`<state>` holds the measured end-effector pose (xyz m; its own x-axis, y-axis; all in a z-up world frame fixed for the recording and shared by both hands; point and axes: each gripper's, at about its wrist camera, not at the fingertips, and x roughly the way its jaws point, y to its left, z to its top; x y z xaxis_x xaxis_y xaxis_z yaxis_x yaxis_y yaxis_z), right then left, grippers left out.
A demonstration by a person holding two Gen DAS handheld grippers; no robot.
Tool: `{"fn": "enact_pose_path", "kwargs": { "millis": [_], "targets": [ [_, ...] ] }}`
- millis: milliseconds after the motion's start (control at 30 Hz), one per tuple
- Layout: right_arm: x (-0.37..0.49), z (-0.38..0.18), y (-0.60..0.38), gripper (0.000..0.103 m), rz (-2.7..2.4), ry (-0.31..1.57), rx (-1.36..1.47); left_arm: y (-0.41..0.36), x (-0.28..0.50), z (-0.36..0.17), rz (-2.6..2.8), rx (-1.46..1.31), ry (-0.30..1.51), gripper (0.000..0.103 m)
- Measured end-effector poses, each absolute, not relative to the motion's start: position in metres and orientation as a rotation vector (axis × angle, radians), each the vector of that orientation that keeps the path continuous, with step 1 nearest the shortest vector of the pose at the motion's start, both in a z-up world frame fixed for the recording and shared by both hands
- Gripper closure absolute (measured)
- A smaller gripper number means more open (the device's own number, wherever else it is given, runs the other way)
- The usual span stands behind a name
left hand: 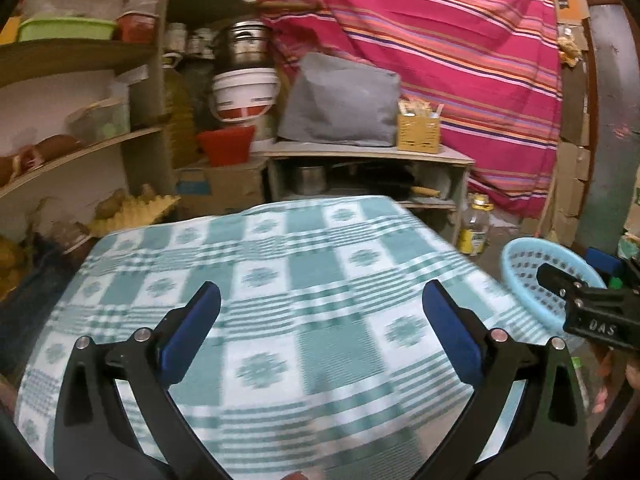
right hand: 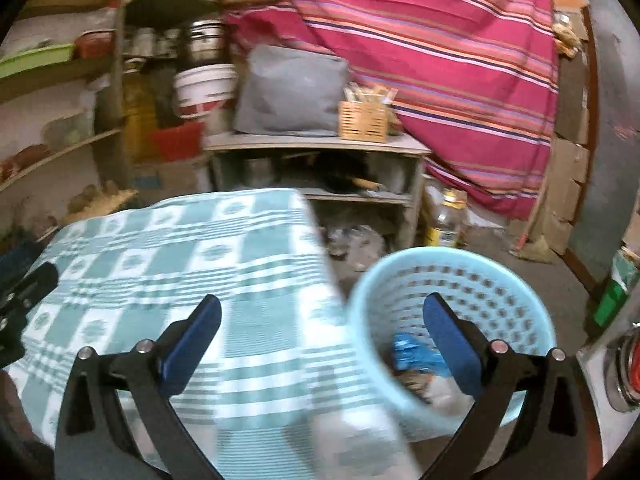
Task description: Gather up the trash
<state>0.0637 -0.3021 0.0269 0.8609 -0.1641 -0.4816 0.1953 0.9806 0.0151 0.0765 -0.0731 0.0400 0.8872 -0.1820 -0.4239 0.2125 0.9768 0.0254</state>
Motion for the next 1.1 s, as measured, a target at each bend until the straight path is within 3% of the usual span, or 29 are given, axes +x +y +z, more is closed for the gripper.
{"fn": "enact_pose_path", "kwargs": {
  "millis": [433,1100],
  "targets": [
    [0.060,-0.007,-0.221,0.005,-0.066,0.454,-0.018,0.007,0.061,-0.005,-0.053,0.028,0.445,0.005],
    [0.053,-0.027,-0.212,0.005,-0.102,0.466,-0.009,0.006,0.063,-0.021,-0.053,0.027,0.444,0.005]
  ]
}}
